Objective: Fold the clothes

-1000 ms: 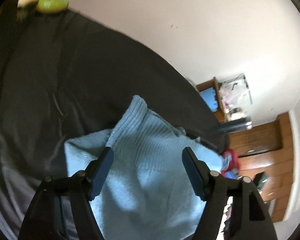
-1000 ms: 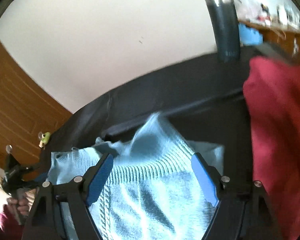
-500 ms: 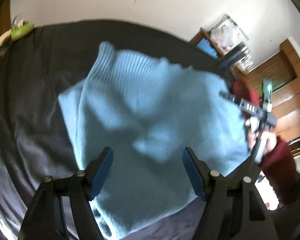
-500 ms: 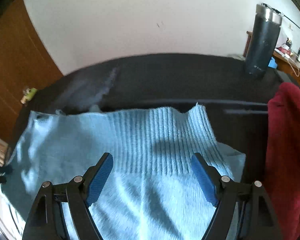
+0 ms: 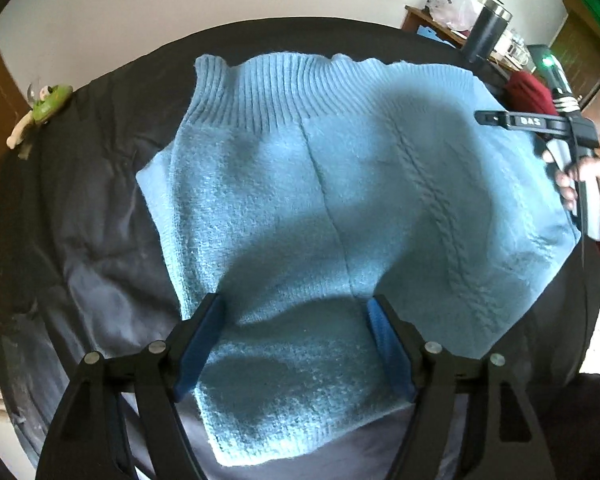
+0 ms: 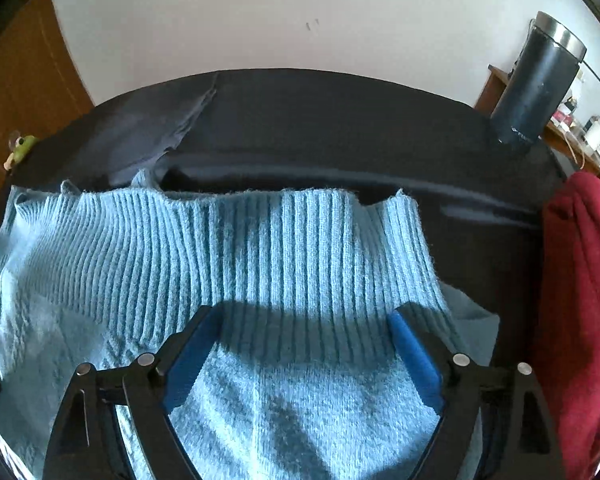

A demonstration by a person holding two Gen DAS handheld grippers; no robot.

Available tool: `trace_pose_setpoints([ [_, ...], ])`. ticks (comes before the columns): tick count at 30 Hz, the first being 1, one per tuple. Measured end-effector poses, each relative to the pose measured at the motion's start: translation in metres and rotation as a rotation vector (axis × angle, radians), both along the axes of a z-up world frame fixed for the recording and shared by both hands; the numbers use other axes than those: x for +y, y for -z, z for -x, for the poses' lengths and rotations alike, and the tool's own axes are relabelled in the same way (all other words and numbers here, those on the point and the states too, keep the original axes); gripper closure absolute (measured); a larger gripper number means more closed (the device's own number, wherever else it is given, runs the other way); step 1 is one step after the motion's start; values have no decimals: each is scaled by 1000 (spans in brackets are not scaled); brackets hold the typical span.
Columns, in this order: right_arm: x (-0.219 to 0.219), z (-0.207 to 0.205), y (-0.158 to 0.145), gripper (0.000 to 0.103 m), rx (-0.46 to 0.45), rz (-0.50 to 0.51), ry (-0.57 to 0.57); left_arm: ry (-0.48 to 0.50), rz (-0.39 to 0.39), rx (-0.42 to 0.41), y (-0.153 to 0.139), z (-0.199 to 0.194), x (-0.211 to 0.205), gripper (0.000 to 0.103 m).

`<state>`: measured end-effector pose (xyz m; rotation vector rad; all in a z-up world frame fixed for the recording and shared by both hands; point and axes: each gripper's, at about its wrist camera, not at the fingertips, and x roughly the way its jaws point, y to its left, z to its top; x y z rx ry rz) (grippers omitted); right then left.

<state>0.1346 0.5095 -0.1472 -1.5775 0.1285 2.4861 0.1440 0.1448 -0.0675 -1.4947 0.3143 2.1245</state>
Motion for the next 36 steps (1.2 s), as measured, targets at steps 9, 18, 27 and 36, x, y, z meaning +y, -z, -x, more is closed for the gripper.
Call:
trace_pose_setpoints([
  [9,-18,-66,-31,14,69,25,17,-28,96,45,0,-12,11,23],
  [18,-36,-114,-17,14,24,7,4,-39,149,81,1,-24,13,22],
  [27,-42,-116,-2,5,-24,-58,-40,-52,168,95,7,-25,20,20],
  [36,-45,-113,-3,1,-40,-73,-41,-88,183,98,8,-27,22,18],
])
